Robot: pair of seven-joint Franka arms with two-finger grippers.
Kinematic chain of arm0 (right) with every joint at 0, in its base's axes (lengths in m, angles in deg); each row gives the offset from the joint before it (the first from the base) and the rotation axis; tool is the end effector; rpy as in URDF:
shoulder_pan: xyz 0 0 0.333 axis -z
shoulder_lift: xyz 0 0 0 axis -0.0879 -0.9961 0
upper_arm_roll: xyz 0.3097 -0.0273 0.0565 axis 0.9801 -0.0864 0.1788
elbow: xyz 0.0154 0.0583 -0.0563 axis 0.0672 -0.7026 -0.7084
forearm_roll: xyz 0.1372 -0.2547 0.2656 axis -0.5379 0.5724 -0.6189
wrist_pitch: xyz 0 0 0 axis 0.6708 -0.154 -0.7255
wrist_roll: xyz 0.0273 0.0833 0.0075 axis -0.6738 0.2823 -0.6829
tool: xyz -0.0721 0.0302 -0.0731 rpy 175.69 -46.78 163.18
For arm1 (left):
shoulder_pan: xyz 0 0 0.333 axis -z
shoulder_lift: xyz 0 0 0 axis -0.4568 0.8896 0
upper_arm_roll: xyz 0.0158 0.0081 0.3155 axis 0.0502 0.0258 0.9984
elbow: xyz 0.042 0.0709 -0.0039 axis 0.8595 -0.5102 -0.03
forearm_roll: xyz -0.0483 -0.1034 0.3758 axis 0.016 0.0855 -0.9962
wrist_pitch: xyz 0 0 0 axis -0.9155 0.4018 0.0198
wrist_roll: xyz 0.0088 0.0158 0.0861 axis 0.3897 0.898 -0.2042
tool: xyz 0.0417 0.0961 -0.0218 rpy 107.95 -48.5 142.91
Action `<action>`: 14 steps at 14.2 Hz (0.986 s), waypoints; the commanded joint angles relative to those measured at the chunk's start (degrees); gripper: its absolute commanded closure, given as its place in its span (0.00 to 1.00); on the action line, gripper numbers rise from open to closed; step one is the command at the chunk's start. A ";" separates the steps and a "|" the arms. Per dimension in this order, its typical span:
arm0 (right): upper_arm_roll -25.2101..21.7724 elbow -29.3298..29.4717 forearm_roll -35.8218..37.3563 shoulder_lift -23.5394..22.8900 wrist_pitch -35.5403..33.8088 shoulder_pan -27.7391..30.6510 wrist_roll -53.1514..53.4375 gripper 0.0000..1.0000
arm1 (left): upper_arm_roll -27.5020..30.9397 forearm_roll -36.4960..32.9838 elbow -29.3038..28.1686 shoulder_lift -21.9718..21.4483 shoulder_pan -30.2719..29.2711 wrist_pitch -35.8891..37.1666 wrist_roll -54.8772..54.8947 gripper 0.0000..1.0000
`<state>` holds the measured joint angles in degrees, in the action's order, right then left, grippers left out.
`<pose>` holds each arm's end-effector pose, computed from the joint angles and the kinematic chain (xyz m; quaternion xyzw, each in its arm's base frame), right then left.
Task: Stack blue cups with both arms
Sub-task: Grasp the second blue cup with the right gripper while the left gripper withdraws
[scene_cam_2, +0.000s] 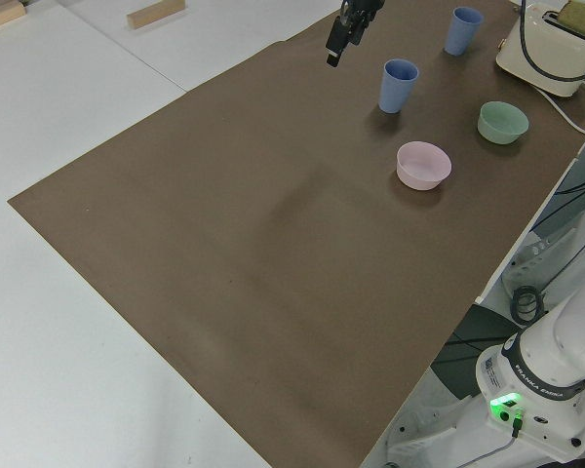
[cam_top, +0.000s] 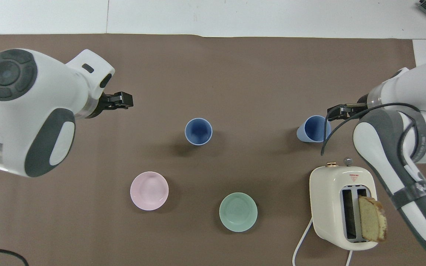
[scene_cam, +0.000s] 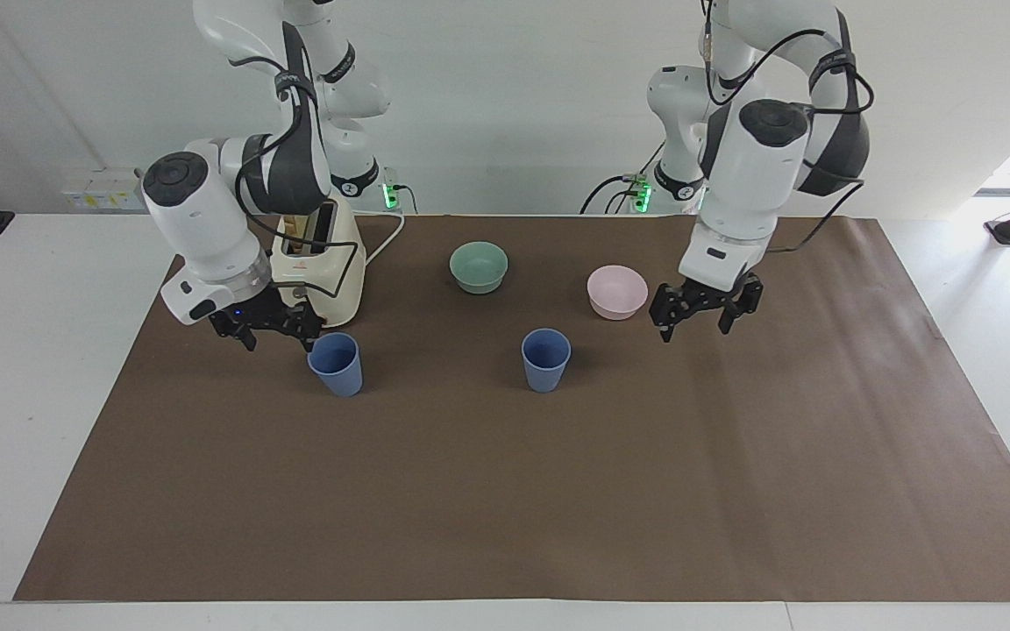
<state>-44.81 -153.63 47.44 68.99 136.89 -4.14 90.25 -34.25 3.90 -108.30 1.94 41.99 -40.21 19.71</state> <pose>0.6066 0.0037 0.4159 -0.9996 0.0257 -0.0027 0.0076 0.5788 -0.1715 0.5189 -0.9971 -0.0314 -0.0698 0.0011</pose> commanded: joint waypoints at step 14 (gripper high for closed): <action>0.60 -2.99 -0.79 -3.96 5.23 -1.07 -2.76 0.99 | -0.47 3.04 -0.55 -6.58 -20.78 10.12 36.56 0.00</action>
<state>-44.44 -156.28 47.41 64.99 141.11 -5.45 89.38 -34.12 6.21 -108.35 -2.85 22.96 -31.07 53.58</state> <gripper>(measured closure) 0.427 0.000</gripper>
